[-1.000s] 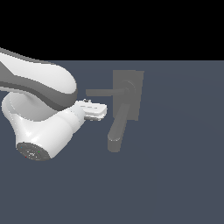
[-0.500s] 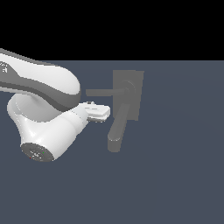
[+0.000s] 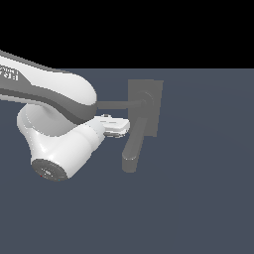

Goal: Turn on the faucet by rotating a designated handle.

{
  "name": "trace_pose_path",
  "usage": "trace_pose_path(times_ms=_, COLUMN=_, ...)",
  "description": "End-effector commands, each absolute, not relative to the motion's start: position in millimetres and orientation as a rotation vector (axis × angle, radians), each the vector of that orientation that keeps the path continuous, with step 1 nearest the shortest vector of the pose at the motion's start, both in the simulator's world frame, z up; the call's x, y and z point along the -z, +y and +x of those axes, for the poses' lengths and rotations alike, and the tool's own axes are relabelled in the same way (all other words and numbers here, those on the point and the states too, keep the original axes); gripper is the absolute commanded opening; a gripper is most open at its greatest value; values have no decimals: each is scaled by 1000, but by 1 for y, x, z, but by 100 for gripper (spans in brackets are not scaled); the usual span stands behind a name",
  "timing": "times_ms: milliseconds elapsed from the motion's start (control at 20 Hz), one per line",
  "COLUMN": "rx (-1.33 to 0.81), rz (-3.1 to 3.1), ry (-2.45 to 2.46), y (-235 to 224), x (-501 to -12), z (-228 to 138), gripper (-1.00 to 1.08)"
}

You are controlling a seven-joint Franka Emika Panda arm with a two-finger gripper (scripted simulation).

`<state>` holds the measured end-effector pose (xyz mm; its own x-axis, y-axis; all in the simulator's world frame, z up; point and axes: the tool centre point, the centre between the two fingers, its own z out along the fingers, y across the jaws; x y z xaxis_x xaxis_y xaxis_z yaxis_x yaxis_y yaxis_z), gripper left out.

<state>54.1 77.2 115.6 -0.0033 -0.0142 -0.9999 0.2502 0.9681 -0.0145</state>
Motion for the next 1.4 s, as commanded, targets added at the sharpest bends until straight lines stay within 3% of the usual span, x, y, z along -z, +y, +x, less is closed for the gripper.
trace_pose_path(times_ms=0, rx=210, rz=187, ry=1563, y=78, x=-120, z=54, gripper=-100)
trace_pose_path(times_ms=1350, rx=213, rz=188, ry=1568, y=72, x=-209, z=53, gripper=-100)
